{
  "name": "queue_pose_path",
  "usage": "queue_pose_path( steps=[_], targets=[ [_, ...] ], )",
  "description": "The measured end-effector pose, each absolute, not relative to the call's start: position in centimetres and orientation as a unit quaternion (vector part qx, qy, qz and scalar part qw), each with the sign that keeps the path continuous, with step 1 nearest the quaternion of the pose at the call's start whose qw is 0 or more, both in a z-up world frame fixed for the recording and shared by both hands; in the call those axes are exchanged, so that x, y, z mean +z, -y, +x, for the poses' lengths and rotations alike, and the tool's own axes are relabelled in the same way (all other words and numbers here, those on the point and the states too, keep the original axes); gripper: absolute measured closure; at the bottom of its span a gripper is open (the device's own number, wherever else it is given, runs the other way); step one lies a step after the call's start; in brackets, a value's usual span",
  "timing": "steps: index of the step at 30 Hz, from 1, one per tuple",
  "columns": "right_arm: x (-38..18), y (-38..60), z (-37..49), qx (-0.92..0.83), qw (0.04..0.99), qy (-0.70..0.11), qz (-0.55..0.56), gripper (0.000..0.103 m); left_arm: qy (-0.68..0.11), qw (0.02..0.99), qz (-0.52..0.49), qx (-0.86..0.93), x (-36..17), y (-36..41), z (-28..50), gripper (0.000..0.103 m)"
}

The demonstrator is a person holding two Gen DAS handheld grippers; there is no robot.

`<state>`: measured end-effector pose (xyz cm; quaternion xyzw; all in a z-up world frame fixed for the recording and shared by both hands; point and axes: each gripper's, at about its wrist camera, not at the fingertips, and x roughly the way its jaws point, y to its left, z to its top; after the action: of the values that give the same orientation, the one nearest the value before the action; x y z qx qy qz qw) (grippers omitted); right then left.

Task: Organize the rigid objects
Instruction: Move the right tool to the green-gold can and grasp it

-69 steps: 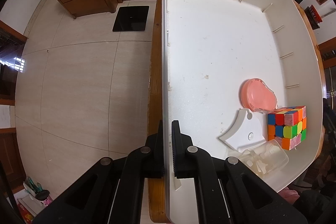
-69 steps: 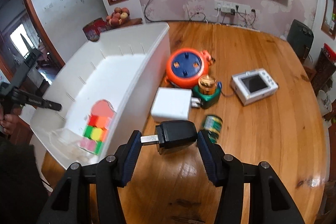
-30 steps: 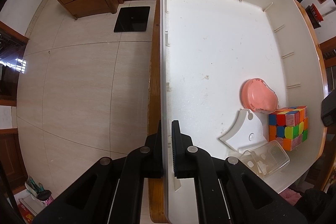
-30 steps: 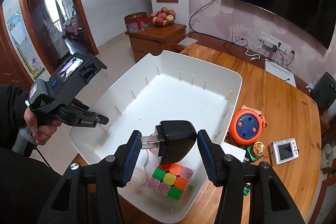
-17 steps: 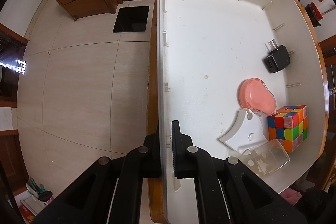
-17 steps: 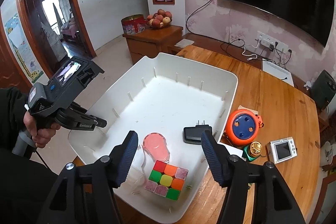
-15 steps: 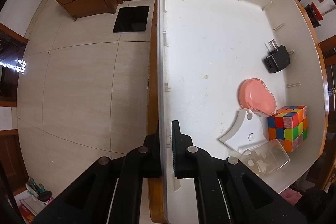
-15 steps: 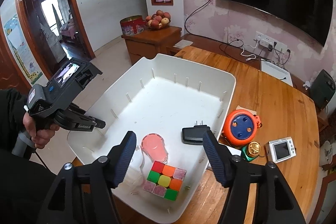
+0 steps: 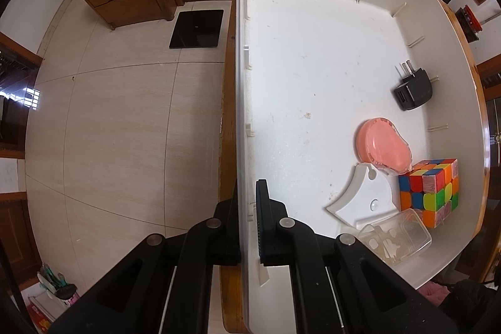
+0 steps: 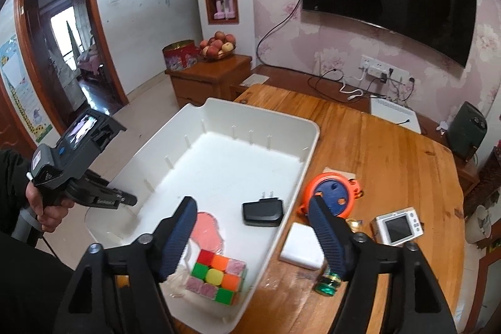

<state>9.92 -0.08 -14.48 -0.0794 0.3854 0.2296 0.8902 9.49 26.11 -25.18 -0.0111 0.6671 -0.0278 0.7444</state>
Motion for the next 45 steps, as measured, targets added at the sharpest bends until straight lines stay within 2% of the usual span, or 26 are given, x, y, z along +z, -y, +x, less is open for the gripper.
queue_pose_path(
  steps=[18,37,43,45],
  targets=[
    [-17.0,6.8,12.1,0.163,0.897,-0.409,-0.049,0.027,-0.667,0.744,-0.01,-0.026,-24.9,-26.2,9.5,0.098],
    [-25.2,9.2,13.6,0.111,0.84,-0.531,-0.019,0.027,-0.666,0.745,-0.01,-0.025,-24.6,-26.5,9.5,0.098],
    [-27.0,9.9,14.4,0.085,0.822,-0.563,-0.003,0.042,-0.666,0.745,-0.009,-0.024,-24.6,-26.4,9.5,0.098],
    [-27.3,9.9,14.5,0.081,0.819,-0.568,0.002,0.044,-0.666,0.745,-0.009,-0.024,-24.6,-26.4,9.5,0.098]
  ],
)
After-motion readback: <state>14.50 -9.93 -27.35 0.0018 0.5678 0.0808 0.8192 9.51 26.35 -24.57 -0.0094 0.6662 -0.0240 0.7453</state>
